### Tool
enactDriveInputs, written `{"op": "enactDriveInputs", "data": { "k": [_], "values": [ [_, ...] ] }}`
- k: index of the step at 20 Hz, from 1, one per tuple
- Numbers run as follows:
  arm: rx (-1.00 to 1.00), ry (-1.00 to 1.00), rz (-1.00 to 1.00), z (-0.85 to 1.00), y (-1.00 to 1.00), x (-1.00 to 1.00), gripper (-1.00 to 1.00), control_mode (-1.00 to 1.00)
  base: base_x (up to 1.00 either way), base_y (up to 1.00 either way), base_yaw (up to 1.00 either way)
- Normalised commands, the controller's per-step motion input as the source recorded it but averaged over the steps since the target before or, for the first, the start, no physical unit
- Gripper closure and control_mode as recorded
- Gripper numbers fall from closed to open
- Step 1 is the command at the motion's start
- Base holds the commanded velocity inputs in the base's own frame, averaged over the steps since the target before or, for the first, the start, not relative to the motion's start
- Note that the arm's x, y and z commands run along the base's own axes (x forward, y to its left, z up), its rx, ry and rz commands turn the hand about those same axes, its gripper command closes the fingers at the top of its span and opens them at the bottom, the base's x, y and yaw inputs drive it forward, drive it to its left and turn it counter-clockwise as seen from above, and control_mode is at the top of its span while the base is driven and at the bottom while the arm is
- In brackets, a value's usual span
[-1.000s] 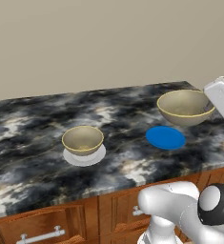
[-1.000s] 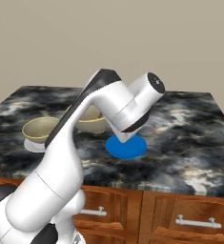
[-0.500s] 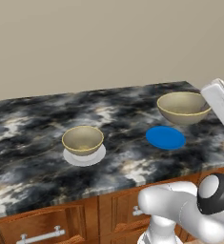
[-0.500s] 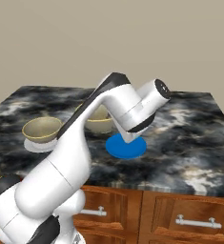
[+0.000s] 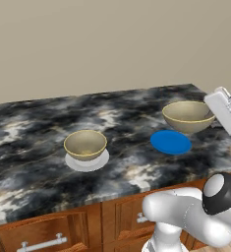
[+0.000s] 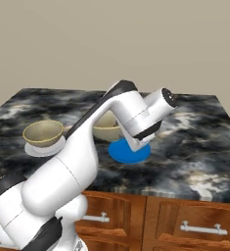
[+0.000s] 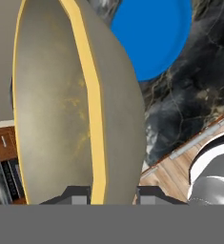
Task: Move the bowls from the cabinet to the plates on the dining table.
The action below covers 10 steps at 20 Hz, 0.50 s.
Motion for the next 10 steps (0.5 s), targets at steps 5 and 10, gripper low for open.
{"op": "enactDriveInputs", "data": {
  "k": [5, 10],
  "values": [
    [0.02, 0.00, -0.06, -0.37, 0.01, 0.12, 1.00, -1.00, 0.00, 0.00, 0.00],
    [0.01, 0.00, -0.05, -0.35, 0.00, 0.13, 1.00, -1.00, 0.00, 0.00, 0.00]
  ]
}}
